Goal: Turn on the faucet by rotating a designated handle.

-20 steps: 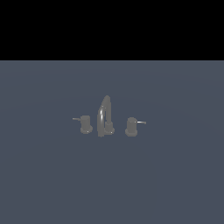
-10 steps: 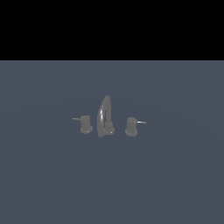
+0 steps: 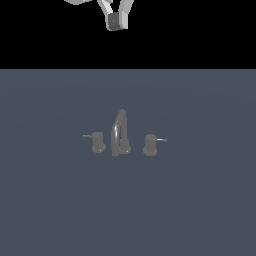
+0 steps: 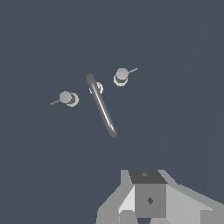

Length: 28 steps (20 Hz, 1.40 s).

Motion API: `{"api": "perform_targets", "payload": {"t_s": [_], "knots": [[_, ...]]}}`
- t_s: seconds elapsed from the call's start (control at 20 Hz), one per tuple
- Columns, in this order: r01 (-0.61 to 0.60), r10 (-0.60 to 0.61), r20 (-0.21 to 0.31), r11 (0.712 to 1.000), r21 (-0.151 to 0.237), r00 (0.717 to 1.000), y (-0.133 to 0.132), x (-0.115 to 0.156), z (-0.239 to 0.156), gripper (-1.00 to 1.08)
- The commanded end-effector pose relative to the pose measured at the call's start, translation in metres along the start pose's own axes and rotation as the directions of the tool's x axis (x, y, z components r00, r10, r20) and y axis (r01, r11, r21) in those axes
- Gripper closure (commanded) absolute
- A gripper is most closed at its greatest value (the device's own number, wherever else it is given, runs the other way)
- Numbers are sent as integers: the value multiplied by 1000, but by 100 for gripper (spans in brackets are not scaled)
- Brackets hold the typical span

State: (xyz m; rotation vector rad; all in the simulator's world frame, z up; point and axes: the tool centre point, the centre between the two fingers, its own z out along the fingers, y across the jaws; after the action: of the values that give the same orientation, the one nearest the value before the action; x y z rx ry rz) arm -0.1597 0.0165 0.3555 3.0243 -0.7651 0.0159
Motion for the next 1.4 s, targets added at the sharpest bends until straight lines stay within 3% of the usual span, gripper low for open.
{"api": "perform_targets", "payload": {"t_s": [0.0,0.35,0.7,1.05,1.35], "knots": [[-68,68,1,998,2,998,-6,11,17,108],[-248,248,7,969,3,969,-17,44,64,108],[-418,418,12,908,4,908,-23,79,110,108],[-577,577,15,817,2,817,-21,114,156,108],[-706,706,17,708,-1,708,-13,146,199,108]]}}
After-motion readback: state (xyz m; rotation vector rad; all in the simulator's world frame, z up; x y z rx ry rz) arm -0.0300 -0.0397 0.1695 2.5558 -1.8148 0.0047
